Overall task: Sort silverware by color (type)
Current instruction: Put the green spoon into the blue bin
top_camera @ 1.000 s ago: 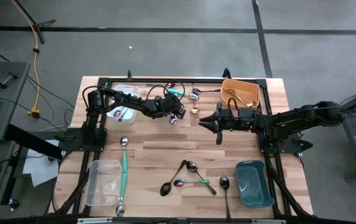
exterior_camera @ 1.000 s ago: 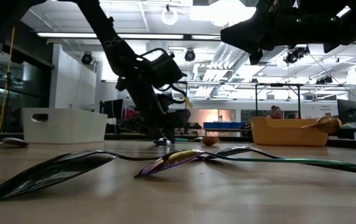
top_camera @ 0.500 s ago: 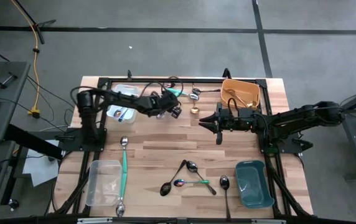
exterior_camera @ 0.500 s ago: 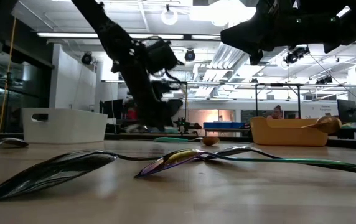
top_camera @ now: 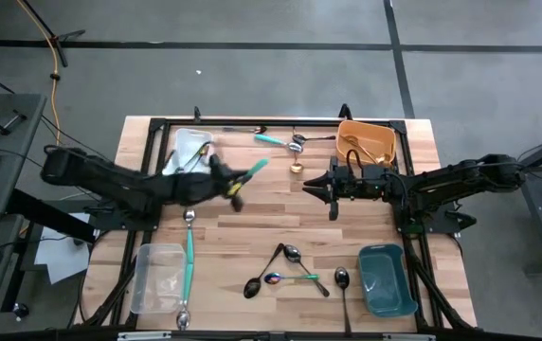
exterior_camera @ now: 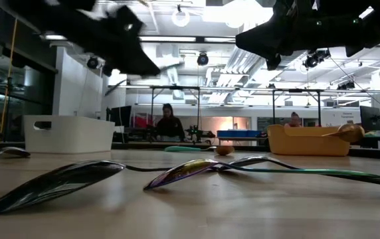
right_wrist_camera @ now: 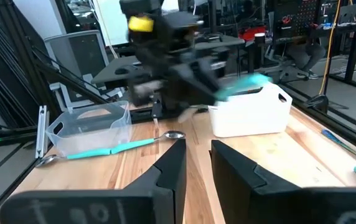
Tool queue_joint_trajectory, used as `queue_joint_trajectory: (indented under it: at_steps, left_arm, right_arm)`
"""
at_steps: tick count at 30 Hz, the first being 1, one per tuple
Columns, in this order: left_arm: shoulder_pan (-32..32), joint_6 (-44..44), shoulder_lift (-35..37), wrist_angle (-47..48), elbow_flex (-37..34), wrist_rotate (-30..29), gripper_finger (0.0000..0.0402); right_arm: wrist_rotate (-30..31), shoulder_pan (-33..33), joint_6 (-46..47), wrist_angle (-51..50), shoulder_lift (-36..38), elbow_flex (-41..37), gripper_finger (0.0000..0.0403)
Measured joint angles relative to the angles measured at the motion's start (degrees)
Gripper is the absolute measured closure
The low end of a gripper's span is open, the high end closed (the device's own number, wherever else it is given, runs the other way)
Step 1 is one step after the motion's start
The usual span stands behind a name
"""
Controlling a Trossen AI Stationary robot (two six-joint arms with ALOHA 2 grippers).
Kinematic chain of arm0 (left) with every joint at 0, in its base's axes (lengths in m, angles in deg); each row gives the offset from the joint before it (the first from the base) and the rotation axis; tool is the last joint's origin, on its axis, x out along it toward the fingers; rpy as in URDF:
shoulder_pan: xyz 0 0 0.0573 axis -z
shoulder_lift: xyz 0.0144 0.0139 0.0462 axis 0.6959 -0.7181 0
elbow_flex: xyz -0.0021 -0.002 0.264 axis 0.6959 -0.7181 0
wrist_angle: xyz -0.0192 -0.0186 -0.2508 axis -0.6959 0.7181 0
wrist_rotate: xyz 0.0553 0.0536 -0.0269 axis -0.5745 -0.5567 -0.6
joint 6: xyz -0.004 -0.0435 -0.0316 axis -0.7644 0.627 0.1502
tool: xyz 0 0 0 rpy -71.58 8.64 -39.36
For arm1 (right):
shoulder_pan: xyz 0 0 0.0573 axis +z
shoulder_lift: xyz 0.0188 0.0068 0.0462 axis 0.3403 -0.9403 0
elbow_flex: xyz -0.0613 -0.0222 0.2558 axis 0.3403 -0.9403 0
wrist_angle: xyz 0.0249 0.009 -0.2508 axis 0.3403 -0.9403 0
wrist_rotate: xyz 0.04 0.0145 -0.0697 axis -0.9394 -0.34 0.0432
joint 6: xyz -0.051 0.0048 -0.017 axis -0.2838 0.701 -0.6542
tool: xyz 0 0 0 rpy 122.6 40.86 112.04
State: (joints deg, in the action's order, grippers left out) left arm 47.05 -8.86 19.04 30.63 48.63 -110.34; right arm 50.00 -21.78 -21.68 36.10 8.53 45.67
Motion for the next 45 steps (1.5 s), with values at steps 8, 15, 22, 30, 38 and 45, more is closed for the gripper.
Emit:
queue_joint_trajectory:
  at_steps: [8,15,22,30,38,45]
  left_arm:
    - [6.03,-8.09,9.34,-33.57,-17.8,5.52,0.036]
    - [6.15,-11.53,10.48,-36.81,-18.57,7.14,0.036]
    - [6.09,-12.26,10.45,-36.89,-18.57,8.66,0.036]
    - [6.09,-12.26,10.45,-37.01,-18.55,8.67,0.036]
    - [6.09,-12.31,10.45,-36.97,-18.51,8.71,0.036]
    - [6.09,-12.93,10.45,-36.94,-18.51,8.71,0.036]
  right_arm:
    - [0.02,0.0,-0.14,0.92,0.0,0.0,0.0334]
    - [0.0,0.0,-0.14,2.58,0.0,0.0,0.0334]
    - [0.0,0.0,-0.14,2.52,0.0,0.0,0.0334]
    - [0.01,0.0,-0.15,2.39,0.0,0.0,0.0334]
    - [0.02,0.0,-0.16,2.62,0.0,0.0,0.0334]
    - [0.02,0.0,-0.16,2.63,0.0,0.0,0.0334]
